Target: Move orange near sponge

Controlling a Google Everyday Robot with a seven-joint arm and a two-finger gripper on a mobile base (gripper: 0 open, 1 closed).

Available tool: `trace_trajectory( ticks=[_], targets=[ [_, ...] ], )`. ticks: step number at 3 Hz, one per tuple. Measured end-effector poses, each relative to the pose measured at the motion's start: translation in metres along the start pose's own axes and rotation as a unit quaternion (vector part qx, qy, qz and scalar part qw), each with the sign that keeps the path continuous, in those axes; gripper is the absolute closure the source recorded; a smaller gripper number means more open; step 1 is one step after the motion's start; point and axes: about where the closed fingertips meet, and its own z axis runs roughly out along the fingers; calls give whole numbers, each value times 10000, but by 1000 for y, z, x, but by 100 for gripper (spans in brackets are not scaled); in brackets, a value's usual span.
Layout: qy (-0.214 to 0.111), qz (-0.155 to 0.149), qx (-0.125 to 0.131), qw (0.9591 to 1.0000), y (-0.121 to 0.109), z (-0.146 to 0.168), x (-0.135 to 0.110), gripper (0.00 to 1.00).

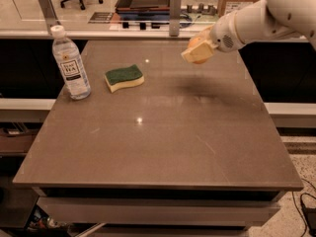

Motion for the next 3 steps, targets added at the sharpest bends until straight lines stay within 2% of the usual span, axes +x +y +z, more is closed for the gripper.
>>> trace_trajectory(
  ticks=[2,3],
  targets=[
    [-236,73,-491,9985,35,43,-1,100],
    [-380,104,-599,9974,57,60,-1,100]
  ],
)
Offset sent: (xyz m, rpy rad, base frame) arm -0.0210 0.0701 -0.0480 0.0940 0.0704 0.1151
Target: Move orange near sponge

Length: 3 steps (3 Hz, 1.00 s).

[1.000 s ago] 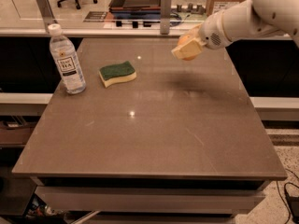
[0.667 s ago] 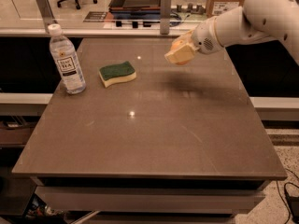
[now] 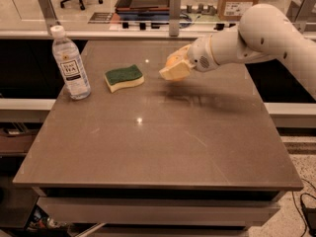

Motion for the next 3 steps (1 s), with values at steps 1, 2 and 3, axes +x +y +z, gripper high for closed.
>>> trace_trajectory(
  ticks=[1,2,3],
  targets=[
    [-96,-33,-123,9999,17,20,-3,100],
    [-111,-99,-290,9995,31,40,-11,100],
    [-88,-167,-427,9989,47,56,-21,100]
  ],
)
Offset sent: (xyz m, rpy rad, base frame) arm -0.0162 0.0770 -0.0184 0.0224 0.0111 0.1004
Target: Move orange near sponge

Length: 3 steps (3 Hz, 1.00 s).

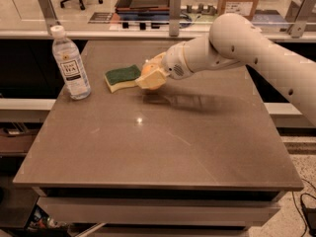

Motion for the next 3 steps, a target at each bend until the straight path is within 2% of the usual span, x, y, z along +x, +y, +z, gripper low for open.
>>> trace_trajectory(
  ticks=[2,3],
  targets=[
    [-53,44,-158,9999,14,19,2,100],
    [-51,37,-179,9998,15,21,1,82]
  ],
)
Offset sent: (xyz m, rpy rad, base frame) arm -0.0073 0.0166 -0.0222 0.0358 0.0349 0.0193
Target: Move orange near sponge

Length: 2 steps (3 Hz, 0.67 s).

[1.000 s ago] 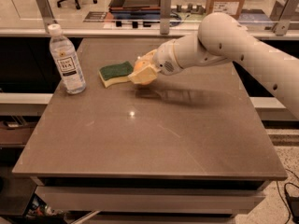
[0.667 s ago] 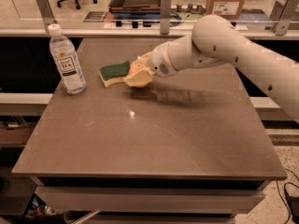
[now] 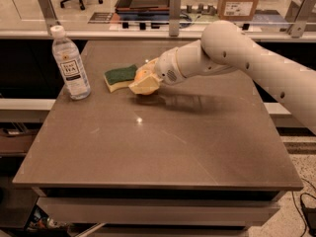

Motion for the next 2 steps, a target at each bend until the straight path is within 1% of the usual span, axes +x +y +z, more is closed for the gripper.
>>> trace_trajectory(
  ticks=[2],
  targets=[
    [1,-8,-43,10000,3,4,-1,35]
  ],
)
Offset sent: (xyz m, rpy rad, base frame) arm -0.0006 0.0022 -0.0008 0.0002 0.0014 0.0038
